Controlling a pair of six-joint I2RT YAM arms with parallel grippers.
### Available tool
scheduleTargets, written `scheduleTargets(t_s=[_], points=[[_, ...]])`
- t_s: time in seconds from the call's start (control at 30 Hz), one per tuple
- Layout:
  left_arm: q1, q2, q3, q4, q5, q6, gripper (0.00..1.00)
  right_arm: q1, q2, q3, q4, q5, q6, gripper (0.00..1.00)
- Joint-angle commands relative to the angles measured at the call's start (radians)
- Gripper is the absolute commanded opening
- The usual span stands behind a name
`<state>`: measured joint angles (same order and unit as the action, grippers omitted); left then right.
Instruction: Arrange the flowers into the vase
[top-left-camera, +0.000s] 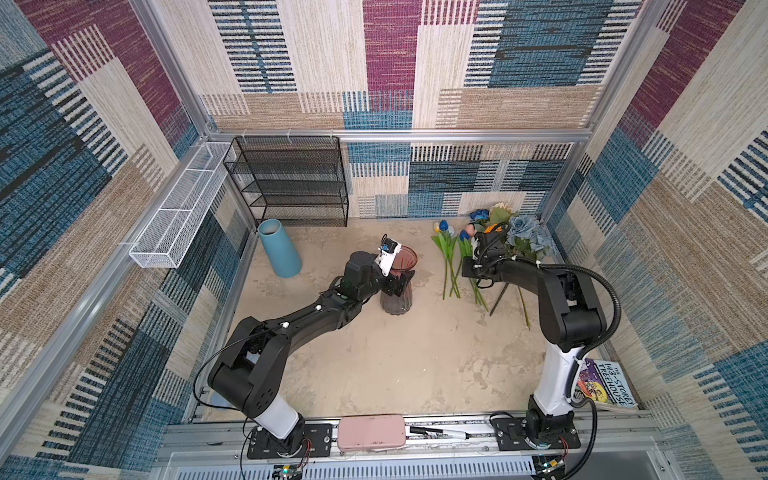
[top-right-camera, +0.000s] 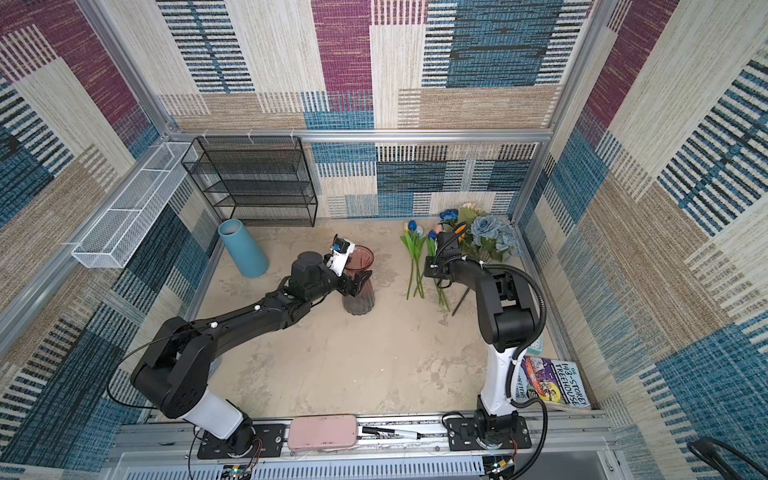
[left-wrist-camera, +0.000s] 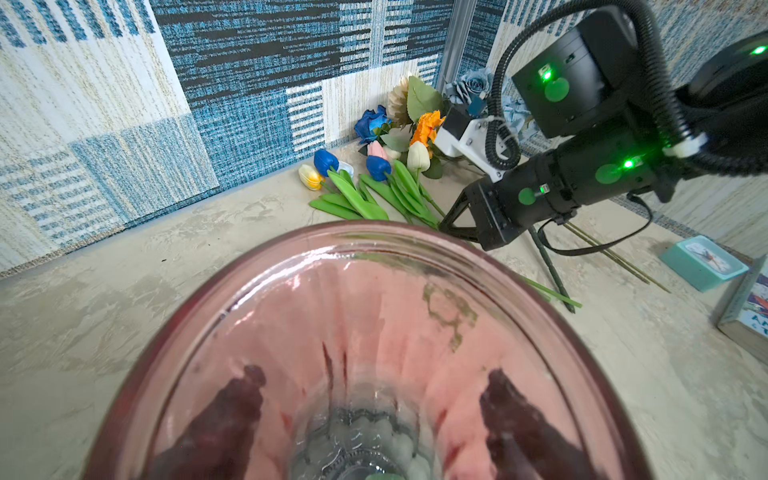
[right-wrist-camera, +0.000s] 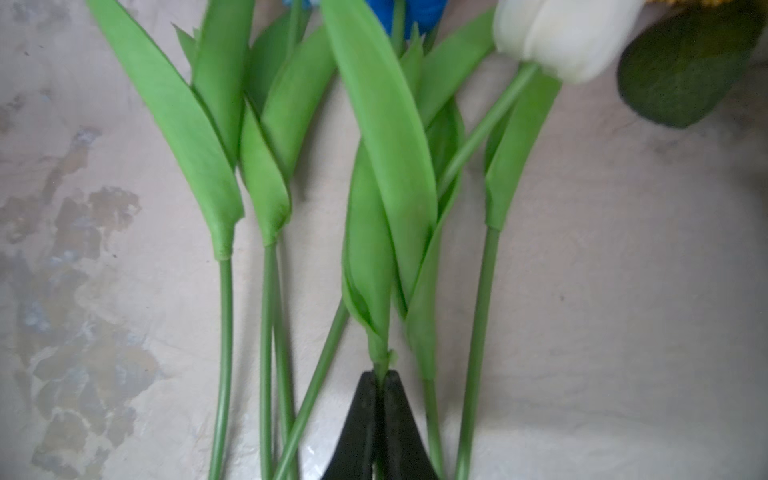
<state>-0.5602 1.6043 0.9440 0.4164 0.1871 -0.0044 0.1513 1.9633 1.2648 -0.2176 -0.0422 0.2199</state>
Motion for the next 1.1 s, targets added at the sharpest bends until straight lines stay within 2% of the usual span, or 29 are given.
scheduleTargets(t_s=[0.0, 0.27, 0.57, 0.9, 1.07], points=[[0.002, -0.015, -0.011, 0.050, -0.008, 0.024, 0.89, 0.002, -0.056, -0.005, -0.005, -0.013, 0.005, 0.06], [0.002, -0.136, -0.048, 0.035, -0.009, 0.044, 0.89, 0.001, -0.198, -0.024, 0.003, -0.062, 0.016, 0.00], [0.002, -0.278, -0.077, 0.001, -0.009, 0.058, 0.90, 0.002, -0.326, -0.024, 0.024, -0.120, 0.027, 0.00], [0.014, -0.233, -0.124, 0.058, -0.030, 0.055, 0.90, 0.001, -0.360, -0.048, 0.109, -0.220, 0.045, 0.00], [0.014, -0.260, -0.119, 0.055, -0.031, 0.066, 0.91, 0.003, -0.416, -0.053, 0.170, -0.291, 0.042, 0.00]])
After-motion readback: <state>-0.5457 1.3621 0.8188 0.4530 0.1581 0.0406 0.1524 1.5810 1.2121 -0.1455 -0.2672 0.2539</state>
